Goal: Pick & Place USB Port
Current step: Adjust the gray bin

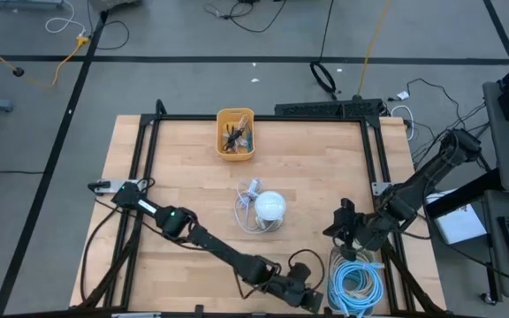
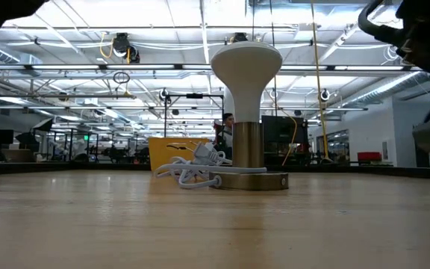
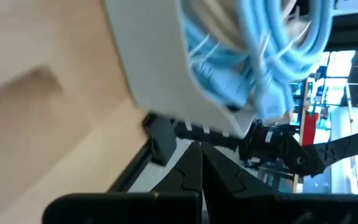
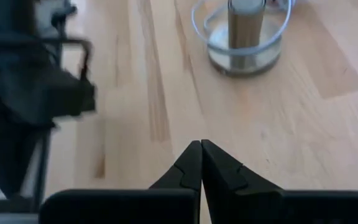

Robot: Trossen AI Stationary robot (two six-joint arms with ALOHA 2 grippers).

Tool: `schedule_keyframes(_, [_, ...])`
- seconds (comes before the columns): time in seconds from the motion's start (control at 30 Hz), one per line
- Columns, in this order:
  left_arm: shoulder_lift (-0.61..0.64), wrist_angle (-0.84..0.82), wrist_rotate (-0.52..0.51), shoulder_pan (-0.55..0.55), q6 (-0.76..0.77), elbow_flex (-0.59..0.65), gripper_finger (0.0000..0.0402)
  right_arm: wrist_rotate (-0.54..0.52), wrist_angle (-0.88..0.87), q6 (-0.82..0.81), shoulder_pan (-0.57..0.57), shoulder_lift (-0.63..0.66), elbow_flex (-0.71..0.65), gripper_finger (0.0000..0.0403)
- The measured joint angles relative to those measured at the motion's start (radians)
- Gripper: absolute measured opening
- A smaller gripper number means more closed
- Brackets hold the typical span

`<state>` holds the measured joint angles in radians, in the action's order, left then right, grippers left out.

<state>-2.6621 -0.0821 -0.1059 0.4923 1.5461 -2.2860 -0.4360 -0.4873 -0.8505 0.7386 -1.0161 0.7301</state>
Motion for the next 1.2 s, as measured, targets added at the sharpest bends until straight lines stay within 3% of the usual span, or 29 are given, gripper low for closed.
schedule_keyframes(0.5, [-0.002, 0.027, 0.053, -0.085, -0.138, 0.0, 0.0, -0.005, 0.026, 0.002, -0.019, 0.035, 0.0, 0.0])
schedule_keyframes(0.67, [0.024, -0.01, -0.052, -0.082, -0.178, 0.001, 0.0, 0.067, 0.072, 0.026, -0.019, 0.029, -0.001, 0.0])
schedule_keyframes(0.93, [0.177, -0.281, -0.187, -0.032, -0.273, 0.001, 0.0, 0.188, 0.127, 0.028, -0.01, -0.094, 0.02, 0.0])
schedule_keyframes(1.1, [0.314, -0.444, -0.419, 0.023, -0.315, 0.001, 0.0, 0.244, 0.132, 0.132, -0.011, -0.28, 0.169, 0.0])
schedule_keyframes(1.2, [0.376, -0.544, -0.506, 0.041, -0.316, 0.0, 0.0, 0.257, 0.11, 0.203, -0.011, -0.398, 0.293, 0.0])
